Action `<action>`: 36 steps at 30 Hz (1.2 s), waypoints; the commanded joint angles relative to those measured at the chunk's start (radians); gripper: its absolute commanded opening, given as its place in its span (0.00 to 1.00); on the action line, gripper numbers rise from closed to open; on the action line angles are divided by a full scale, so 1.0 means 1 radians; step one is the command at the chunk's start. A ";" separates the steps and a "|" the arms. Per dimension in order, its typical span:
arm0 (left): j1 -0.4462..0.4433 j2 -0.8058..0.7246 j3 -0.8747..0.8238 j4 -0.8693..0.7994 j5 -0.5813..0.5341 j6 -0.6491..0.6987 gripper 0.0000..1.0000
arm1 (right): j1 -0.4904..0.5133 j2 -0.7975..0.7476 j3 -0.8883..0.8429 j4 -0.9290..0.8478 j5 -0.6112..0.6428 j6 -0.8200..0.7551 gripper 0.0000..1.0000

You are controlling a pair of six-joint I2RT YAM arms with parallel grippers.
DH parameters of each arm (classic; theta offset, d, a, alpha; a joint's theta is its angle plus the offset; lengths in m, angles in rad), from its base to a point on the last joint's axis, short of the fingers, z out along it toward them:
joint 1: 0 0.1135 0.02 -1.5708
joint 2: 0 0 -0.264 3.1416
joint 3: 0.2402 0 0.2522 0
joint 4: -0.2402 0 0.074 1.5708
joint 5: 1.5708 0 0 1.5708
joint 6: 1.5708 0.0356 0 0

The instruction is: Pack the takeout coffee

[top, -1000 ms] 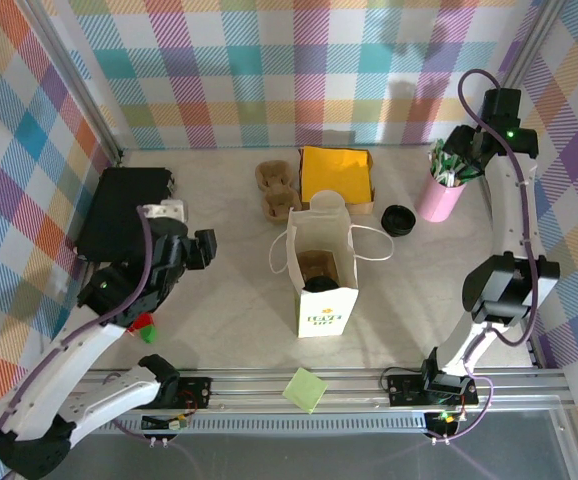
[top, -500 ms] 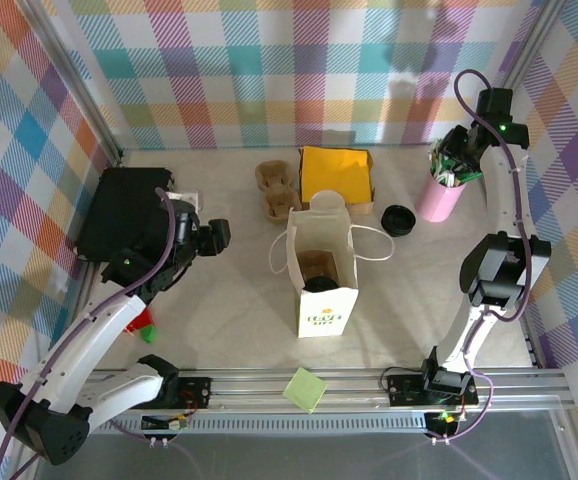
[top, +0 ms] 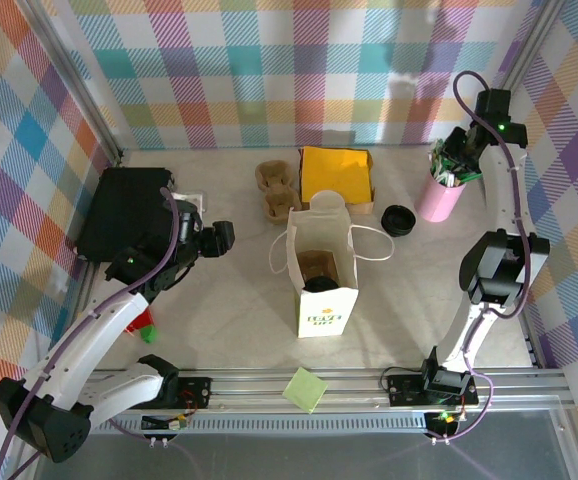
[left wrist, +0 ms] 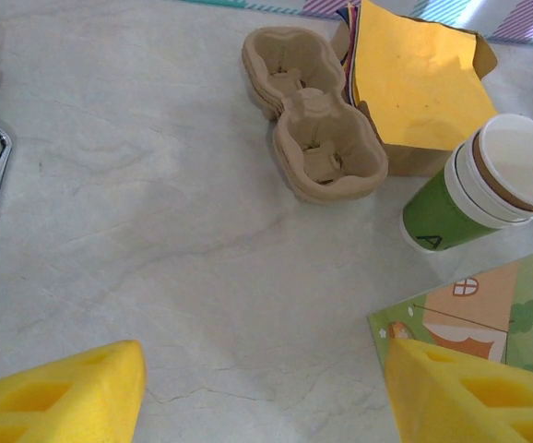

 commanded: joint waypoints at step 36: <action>0.054 0.048 0.007 0.006 0.086 -0.022 0.68 | -0.006 0.027 0.019 0.001 -0.055 -0.014 0.12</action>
